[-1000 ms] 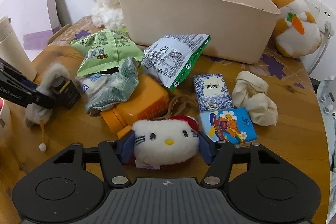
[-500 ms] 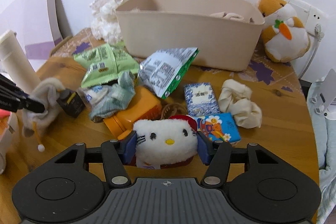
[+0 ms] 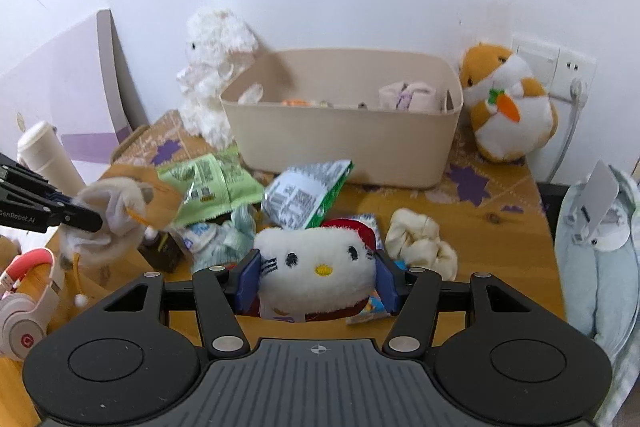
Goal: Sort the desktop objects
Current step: 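Carry the white plush with the left tool while the right tool carries Hello Kitty to the basket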
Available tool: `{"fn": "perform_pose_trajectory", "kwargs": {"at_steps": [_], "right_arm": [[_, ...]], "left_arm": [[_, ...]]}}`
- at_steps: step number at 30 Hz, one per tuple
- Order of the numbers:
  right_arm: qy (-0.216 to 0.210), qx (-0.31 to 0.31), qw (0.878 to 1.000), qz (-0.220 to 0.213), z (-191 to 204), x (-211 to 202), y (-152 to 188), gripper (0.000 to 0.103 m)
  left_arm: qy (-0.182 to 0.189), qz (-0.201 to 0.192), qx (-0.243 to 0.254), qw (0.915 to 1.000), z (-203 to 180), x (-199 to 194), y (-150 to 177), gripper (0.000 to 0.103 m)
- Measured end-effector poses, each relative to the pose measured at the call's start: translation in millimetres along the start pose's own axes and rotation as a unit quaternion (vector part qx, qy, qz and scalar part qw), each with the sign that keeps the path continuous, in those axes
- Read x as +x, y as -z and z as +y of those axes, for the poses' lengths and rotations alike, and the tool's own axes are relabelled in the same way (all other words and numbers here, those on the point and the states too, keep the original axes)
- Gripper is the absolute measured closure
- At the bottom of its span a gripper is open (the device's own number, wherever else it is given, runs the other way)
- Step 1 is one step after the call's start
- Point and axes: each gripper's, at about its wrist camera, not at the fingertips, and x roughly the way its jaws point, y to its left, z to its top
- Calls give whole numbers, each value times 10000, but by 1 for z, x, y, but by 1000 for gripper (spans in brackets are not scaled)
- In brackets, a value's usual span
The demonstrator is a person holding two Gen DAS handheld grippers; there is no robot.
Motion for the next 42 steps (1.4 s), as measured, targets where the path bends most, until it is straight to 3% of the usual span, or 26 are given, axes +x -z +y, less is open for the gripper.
{"fn": "perform_pose_trajectory", "kwargs": {"at_steps": [10, 20, 26, 33, 42], "right_arm": [[-11, -31, 9991, -428, -13, -18, -35, 48], [226, 125, 9964, -812, -39, -15, -77, 48], [357, 564, 9917, -1095, -64, -9, -103, 48], [538, 778, 9877, -1241, -85, 6, -130, 48], [619, 642, 9894, -1146, -87, 44, -156, 48]], "left_arm": [[86, -535, 259, 9982, -19, -25, -40, 94], [-144, -969, 638, 9931, -31, -28, -94, 94], [-209, -1158, 758, 9902, -30, -25, -128, 94], [-308, -1371, 928, 9857, -40, -13, -167, 94], [-627, -1405, 577, 9864, -52, 31, -201, 94]]}}
